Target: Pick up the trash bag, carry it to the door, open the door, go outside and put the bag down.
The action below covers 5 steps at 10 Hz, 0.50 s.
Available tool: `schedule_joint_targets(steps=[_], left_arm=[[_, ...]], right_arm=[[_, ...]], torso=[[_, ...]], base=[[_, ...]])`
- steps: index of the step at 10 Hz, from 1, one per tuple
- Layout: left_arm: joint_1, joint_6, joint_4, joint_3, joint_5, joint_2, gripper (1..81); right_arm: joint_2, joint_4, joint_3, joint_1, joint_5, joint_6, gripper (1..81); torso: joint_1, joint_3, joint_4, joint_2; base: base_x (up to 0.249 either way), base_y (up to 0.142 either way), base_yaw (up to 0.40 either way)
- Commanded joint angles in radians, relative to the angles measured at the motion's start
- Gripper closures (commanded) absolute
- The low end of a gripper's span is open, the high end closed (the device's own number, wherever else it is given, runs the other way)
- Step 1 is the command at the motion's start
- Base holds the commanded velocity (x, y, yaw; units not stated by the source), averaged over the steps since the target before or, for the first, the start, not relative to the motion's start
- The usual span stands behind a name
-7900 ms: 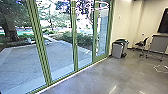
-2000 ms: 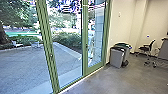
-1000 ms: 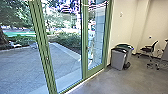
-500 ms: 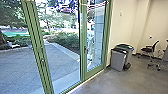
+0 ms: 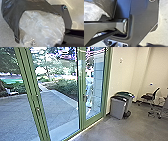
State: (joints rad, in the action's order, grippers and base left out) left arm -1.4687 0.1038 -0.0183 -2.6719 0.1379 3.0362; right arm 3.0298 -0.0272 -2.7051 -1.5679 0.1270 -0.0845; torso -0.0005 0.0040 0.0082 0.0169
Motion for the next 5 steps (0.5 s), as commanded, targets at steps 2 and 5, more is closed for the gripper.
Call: schedule_joint_targets(steps=[2,5], left_arm=[[0.061,0.005,-0.005,0.004,0.06,0.0,81.1],[0.06,0.005,-0.003,0.004,0.058,0.003,81.1]], right_arm=[[0.002,0.003,-0.001,0.048,0.065,-0.001,1.0],[0.002,0.009,-0.001,0.047,0.065,-0.003,1.0]], torso=[[0.001,0.0,0.0,0.0],[0.001,0.0,0.0,0.0]], base=[[0.137,-0.07,0.0],[0.137,-0.07,0.0]])
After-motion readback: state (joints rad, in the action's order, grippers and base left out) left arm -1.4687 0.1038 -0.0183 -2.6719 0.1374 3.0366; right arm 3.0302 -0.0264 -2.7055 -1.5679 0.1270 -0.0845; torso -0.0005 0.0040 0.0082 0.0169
